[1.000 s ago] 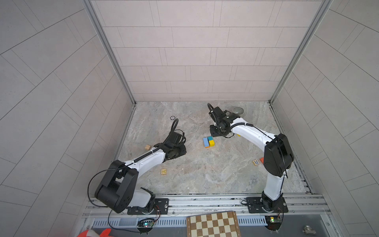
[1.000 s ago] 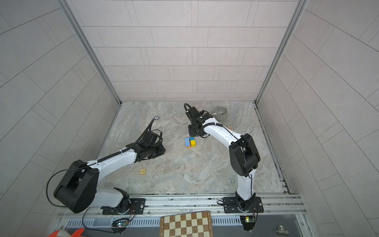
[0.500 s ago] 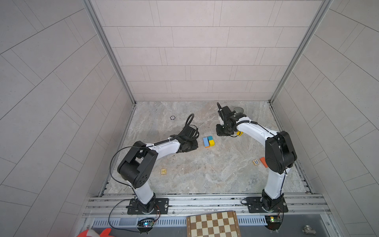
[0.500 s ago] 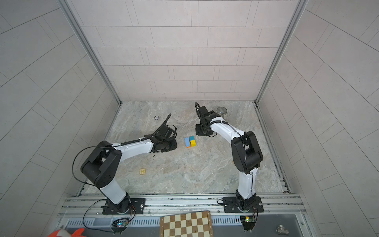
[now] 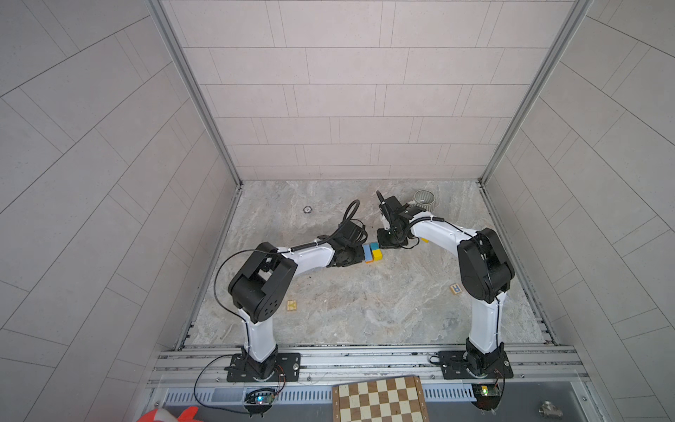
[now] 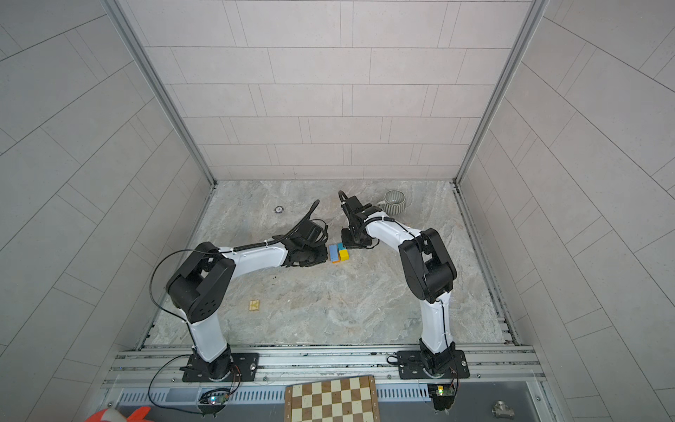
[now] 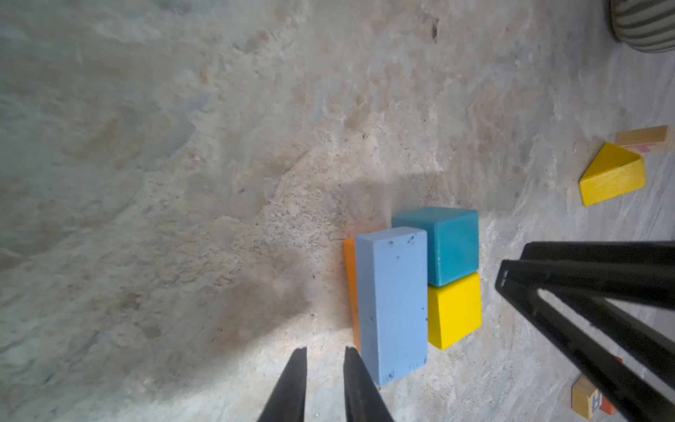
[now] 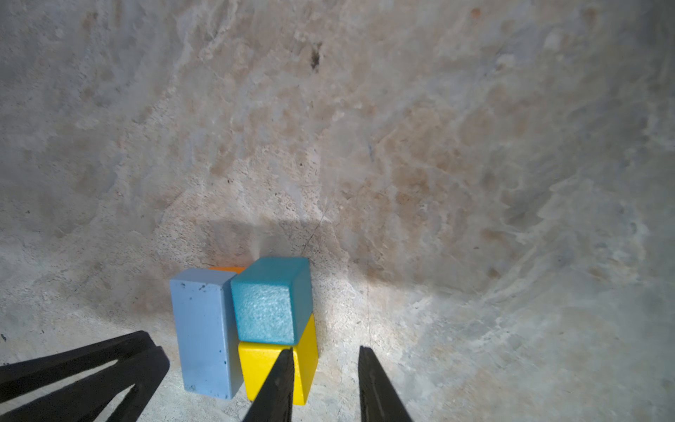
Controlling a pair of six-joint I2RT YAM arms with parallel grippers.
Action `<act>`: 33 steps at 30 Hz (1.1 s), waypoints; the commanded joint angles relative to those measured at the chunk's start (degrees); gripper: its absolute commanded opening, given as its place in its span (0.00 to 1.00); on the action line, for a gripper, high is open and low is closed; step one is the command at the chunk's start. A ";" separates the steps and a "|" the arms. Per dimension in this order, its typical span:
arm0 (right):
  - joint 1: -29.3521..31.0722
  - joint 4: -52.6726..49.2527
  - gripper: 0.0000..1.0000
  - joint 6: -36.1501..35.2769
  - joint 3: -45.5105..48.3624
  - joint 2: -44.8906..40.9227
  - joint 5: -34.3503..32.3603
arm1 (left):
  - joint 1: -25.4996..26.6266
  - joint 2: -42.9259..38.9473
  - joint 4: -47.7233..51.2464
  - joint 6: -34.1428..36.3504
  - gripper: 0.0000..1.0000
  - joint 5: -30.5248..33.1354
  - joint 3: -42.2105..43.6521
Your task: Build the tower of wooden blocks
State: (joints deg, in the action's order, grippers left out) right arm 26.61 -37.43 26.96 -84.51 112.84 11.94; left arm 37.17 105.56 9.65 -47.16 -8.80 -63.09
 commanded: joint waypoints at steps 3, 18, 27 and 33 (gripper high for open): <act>0.29 -0.36 0.31 -0.85 0.40 1.16 0.09 | 0.72 2.08 -0.59 -0.65 0.24 0.66 -2.32; 0.64 -0.33 0.32 -1.20 0.16 2.12 0.45 | 1.45 3.95 -1.69 -1.13 0.23 0.72 -3.81; 0.69 -0.84 0.32 -1.47 -0.33 2.41 -0.12 | 1.44 3.24 -0.59 -0.48 0.22 1.02 -3.93; 0.64 -1.14 0.32 -1.56 -0.39 2.21 -0.94 | 1.11 1.07 0.43 0.31 0.21 2.00 -2.65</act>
State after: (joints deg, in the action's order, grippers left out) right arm 26.96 -37.10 25.89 -84.51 114.04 12.53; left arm 38.37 108.97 8.54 -47.94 -8.14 -65.89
